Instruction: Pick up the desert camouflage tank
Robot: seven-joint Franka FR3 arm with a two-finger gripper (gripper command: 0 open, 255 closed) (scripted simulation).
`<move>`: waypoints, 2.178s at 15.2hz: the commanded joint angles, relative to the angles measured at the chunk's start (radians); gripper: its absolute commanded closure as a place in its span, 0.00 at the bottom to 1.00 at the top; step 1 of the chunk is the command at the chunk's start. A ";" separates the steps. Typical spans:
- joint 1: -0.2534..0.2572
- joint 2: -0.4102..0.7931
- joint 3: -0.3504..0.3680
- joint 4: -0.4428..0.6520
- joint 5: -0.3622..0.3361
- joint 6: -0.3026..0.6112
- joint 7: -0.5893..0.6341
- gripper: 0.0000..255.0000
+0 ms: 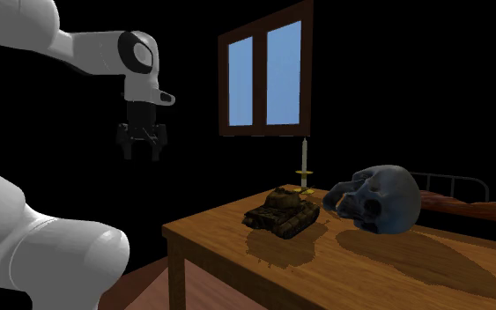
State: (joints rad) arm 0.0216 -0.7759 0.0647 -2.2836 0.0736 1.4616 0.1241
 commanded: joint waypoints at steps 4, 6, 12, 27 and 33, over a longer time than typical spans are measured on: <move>-0.030 0.056 -0.048 0.015 -0.035 0.039 -0.033 0.00; -0.050 0.096 -0.079 0.030 -0.056 0.064 -0.055 0.00; -0.102 0.230 -0.172 0.096 -0.105 0.134 -0.116 0.00; -0.210 0.642 -0.392 0.405 -0.097 0.238 -0.282 0.00; -0.270 0.841 -0.465 0.593 -0.030 0.235 -0.359 0.00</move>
State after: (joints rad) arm -0.2366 0.0273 -0.3880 -1.7218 0.0301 1.6938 -0.2202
